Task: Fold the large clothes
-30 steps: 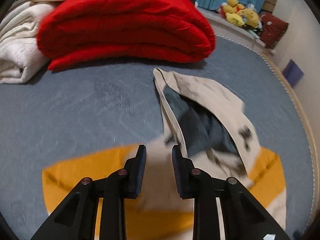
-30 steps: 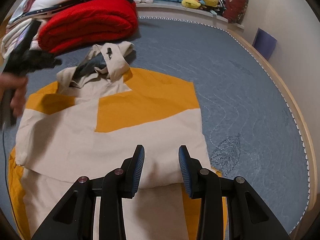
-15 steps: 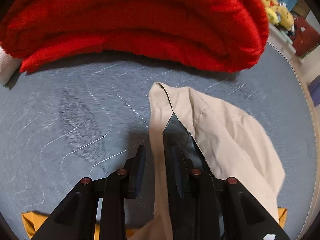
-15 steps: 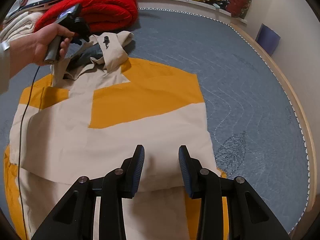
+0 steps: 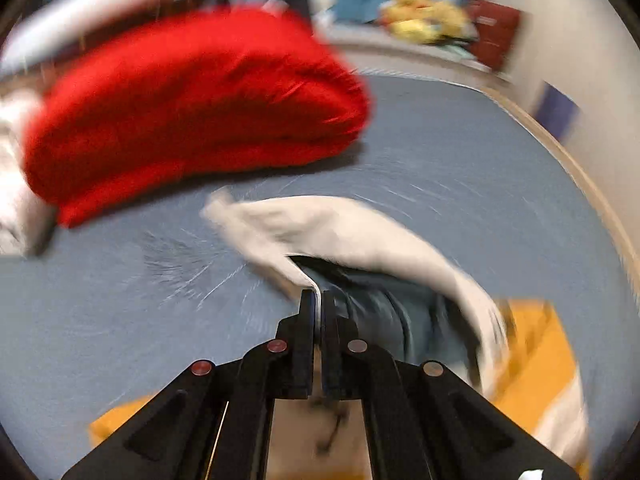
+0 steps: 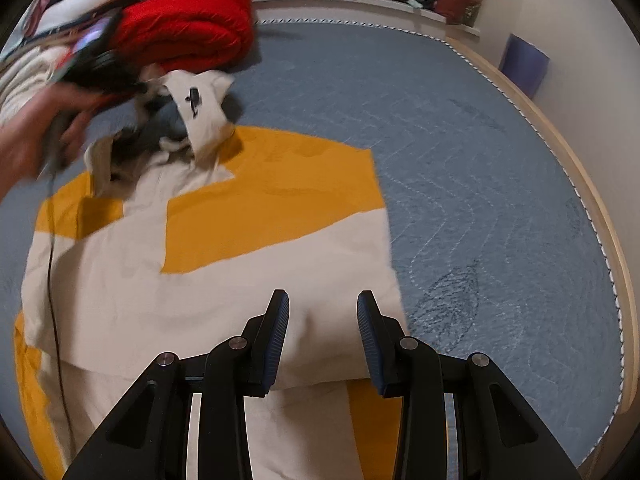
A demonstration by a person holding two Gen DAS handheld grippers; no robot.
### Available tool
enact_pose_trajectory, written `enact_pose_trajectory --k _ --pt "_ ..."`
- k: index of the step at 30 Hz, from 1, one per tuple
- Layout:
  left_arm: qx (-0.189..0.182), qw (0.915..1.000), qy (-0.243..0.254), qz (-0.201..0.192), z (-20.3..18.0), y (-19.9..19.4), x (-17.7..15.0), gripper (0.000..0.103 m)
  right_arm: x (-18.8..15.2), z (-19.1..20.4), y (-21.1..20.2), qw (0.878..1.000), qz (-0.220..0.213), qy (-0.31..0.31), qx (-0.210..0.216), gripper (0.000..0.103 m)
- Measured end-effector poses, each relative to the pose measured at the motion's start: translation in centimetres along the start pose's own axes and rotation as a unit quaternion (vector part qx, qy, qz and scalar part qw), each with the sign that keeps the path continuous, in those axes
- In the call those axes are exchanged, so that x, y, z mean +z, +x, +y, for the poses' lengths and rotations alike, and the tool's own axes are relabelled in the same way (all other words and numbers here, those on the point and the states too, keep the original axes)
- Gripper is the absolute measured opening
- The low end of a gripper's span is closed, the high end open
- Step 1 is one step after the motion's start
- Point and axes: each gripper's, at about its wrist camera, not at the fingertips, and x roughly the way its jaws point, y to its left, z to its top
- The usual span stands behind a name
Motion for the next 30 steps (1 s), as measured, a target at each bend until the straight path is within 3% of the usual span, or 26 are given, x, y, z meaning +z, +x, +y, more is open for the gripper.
enact_pose_trajectory --k 4,6,9,11,13,16,18,22,24,28,30 --pt "-0.006 0.9952 0.085 -0.049 -4.0 -10.6 -8.6 0.001 0.7 -1.4 -1.4 0.999 -0.013 0.03 0.012 0.037" --pt "-0.016 0.9935 0.101 -0.05 -5.1 -13.9 -12.6 0.0 0.8 -2.0 -2.3 0.998 -0.024 0.047 0.021 0.037" --pt "-0.018 0.994 0.105 -0.023 -6.0 -17.5 -18.9 0.001 0.6 -2.4 -3.8 0.997 -0.042 0.059 0.032 0.037" --pt "-0.035 0.9973 0.063 0.01 -5.4 -19.3 -22.6 0.004 0.3 -2.2 -4.5 0.996 -0.049 0.061 0.043 0.037" --pt "-0.048 0.9986 0.017 0.014 -4.2 -20.6 -23.9 0.009 0.0 -1.9 -5.0 0.996 -0.053 0.057 0.049 0.037" --pt "-0.055 0.9955 -0.076 -0.015 -1.1 -21.8 -24.7 0.009 -0.3 -1.4 -5.7 0.995 -0.061 0.054 0.061 0.037" --pt "-0.058 0.9923 -0.109 -0.008 -0.1 -20.3 -24.2 0.009 -0.5 -1.1 -6.0 0.994 -0.064 0.056 0.074 0.037" --pt "-0.025 0.9889 -0.14 0.042 1.3 -15.3 -23.6 0.026 -0.8 0.2 -5.3 0.991 -0.052 0.066 0.109 0.037" --pt "-0.05 0.9787 -0.187 0.068 3.0 -13.0 -24.4 0.032 -0.8 1.1 -4.7 0.988 -0.042 0.066 0.131 0.037" --pt "-0.121 0.9385 -0.308 0.097 6.0 -9.8 -25.8 0.032 -0.6 3.1 -3.7 0.983 -0.03 0.056 0.172 0.037" --pt "-0.135 0.9288 -0.331 0.097 6.2 -9.2 -26.0 0.03 -0.5 4.1 -3.3 0.98 -0.027 0.043 0.19 0.037"
